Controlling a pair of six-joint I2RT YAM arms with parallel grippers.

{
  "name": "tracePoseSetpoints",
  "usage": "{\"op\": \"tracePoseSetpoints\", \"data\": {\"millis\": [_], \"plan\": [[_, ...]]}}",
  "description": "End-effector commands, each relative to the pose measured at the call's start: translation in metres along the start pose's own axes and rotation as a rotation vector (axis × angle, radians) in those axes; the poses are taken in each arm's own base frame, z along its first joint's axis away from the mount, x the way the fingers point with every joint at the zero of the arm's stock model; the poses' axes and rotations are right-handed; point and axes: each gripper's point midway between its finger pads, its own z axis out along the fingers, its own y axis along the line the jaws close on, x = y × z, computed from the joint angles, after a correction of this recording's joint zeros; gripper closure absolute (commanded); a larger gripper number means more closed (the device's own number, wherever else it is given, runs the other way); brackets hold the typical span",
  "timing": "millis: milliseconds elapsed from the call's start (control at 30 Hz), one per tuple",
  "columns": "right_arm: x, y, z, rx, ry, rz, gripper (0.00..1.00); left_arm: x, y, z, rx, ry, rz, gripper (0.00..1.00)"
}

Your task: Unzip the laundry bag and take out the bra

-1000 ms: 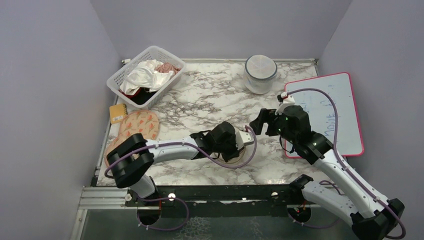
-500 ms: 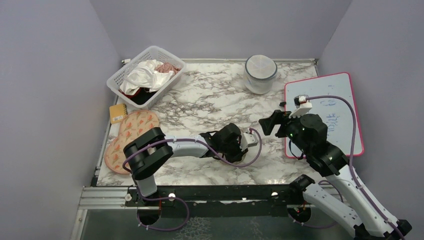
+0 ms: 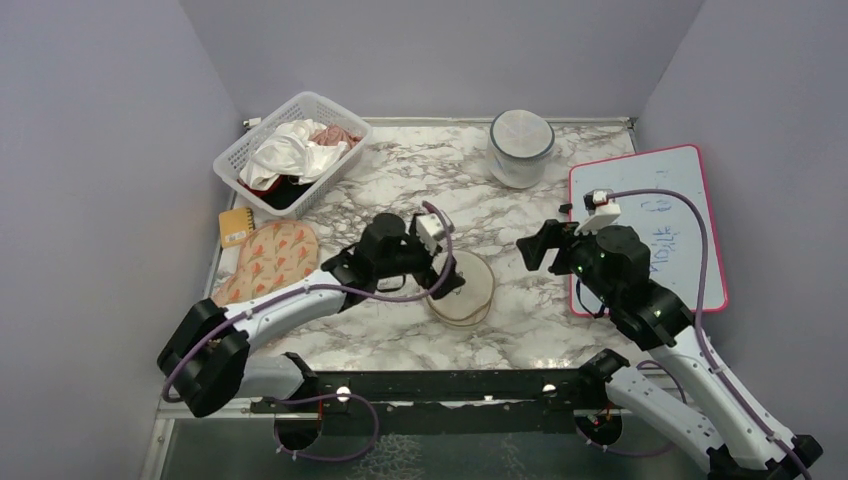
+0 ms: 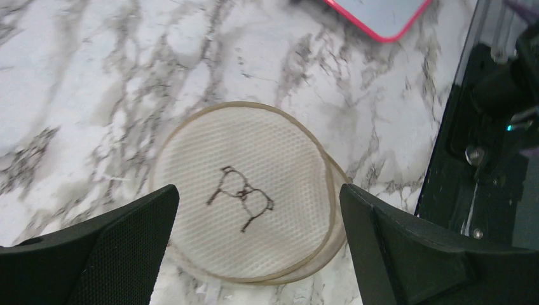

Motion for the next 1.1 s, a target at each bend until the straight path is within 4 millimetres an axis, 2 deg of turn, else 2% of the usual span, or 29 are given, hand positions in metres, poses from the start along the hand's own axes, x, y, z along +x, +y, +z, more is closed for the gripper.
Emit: {"op": "tracePoseSetpoints", "data": {"millis": [0,133,233,300,367,433,500,567,633,700,833,933,1067], "plan": [[-0.009,0.004,0.0,-0.011,-0.007,-0.02,0.13,-0.047,0.03,-0.038,0.007,-0.235,-0.175,0.06],[-0.015,0.008,0.0,-0.026,-0.009,-0.06,0.05,-0.078,0.098,-0.095,-0.192,-0.377,-0.274,0.03],[-0.027,0.014,-0.002,-0.06,-0.027,-0.115,0.0,-0.101,0.157,-0.159,-0.423,-0.465,-0.334,0.02],[-0.039,0.021,-0.006,-0.09,-0.052,-0.163,0.0,-0.123,0.181,-0.202,-0.58,-0.535,-0.354,0.01],[-0.054,0.027,-0.009,-0.109,-0.081,-0.206,0.0,-0.155,0.19,-0.234,-0.692,-0.559,-0.329,0.01],[-0.071,0.032,-0.014,-0.113,-0.106,-0.238,0.0,-0.193,0.187,-0.261,-0.747,-0.61,-0.267,0.01],[-0.1,0.04,-0.026,-0.125,-0.172,-0.264,0.0,-0.226,0.178,-0.285,-0.781,-0.654,-0.19,0.01],[-0.126,0.045,-0.039,-0.129,-0.243,-0.284,0.0,-0.255,0.166,-0.31,-0.82,-0.679,-0.121,0.01],[-0.151,0.049,-0.054,-0.126,-0.309,-0.298,0.0,-0.272,0.155,-0.333,-0.871,-0.692,-0.07,0.01],[-0.171,0.051,-0.069,-0.12,-0.367,-0.303,0.0,-0.282,0.143,-0.354,-0.923,-0.694,-0.023,0.01],[-0.202,0.041,-0.094,-0.04,-0.463,-0.267,0.0,-0.289,0.125,-0.388,-1.023,-0.689,0.037,0.01],[-0.213,0.033,-0.105,0.007,-0.496,-0.253,0.0,-0.293,0.112,-0.398,-1.043,-0.699,0.075,0.01],[-0.217,0.032,-0.111,0.01,-0.514,-0.253,0.0,-0.292,0.104,-0.399,-1.043,-0.7,0.111,0.01]]}}
